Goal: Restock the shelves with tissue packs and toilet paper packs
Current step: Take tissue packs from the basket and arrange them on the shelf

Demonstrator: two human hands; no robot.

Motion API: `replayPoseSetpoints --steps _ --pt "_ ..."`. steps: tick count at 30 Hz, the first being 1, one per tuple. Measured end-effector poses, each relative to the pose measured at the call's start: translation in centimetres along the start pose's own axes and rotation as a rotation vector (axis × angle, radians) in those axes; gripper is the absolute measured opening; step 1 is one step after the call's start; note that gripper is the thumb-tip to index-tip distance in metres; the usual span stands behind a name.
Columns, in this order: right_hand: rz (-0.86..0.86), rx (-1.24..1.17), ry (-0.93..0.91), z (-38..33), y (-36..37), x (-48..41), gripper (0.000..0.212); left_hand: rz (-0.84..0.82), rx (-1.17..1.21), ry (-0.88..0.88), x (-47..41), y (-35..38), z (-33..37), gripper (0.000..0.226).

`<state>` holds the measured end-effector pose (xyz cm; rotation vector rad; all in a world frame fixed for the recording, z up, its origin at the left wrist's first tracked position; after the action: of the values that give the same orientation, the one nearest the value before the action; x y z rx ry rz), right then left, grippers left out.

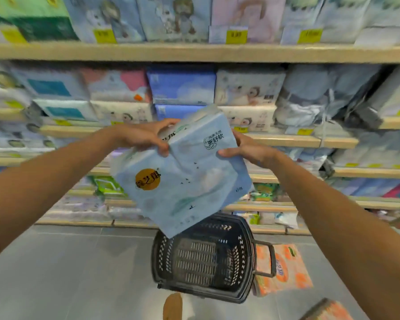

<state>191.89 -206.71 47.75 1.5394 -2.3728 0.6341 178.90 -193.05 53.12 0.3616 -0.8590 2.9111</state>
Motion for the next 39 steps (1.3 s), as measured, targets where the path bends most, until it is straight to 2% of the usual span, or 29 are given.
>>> replayPoseSetpoints --steps 2,4,7,11,15,17,20,22,27,28,30,32,35,39 --pt "0.062 -0.033 -0.073 -4.3 -1.0 1.8 0.082 0.046 0.003 0.044 1.5 -2.2 2.8 0.105" --pt "0.107 -0.065 -0.154 -8.4 -1.9 3.7 0.073 0.078 0.018 0.074 3.0 -4.3 5.8 0.104" --pt "0.193 -0.09 -0.271 -14.1 -3.2 6.6 0.064 0.133 -0.011 0.114 5.1 -7.3 10.9 0.085" --pt "0.315 -0.072 -0.394 -20.3 -4.7 10.6 0.077 0.228 -0.159 0.143 7.7 -11.4 16.7 0.095" --pt "0.464 -0.077 -0.515 -25.1 -6.3 14.8 0.057 0.359 -0.331 0.204 9.7 -14.2 21.9 0.085" --pt "0.508 -0.115 -0.539 -26.5 -7.3 15.8 0.062 0.471 -0.397 0.209 10.4 -15.9 23.2 0.087" --pt "0.601 -0.184 -0.602 -28.4 -9.0 18.1 0.077 0.761 -0.527 0.221 12.6 -19.0 24.7 0.091" --pt "0.656 -0.23 -0.656 -30.0 -9.9 19.7 0.086 0.922 -0.428 0.262 14.0 -20.5 25.0 0.097" --pt "0.653 -0.381 -0.736 -33.8 -11.1 22.0 0.076 1.234 -0.093 0.433 16.3 -23.5 25.3 0.109" --pt "0.65 -0.409 -0.753 -34.5 -11.2 22.2 0.074 1.252 -0.009 0.462 16.4 -24.0 25.2 0.11" --pt "0.656 -0.457 -0.783 -35.9 -11.5 22.6 0.065 1.181 0.14 0.487 15.6 -24.4 25.0 0.108" --pt "0.647 -0.498 -0.798 -37.4 -11.6 22.5 0.058 1.126 0.242 0.525 15.2 -24.5 24.8 0.098" --pt "0.648 -0.519 -0.82 -39.5 -11.5 22.1 0.053 1.142 0.399 0.616 15.4 -25.5 24.6 0.085" --pt "0.64 -0.499 -0.855 -42.5 -11.1 21.1 0.052 1.116 0.433 0.691 15.3 -28.1 24.7 0.061"
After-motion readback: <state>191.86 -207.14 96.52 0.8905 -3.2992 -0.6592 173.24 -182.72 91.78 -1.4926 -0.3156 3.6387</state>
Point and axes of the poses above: each hand's wrist, its own x-axis away from the middle knuckle, its own y-axis out of the palm, z = x × y, the point moved 10 cm from there along -x, towards the middle knuckle, and after that the axes turned 11 degrees about y, right-handed, at the moved point
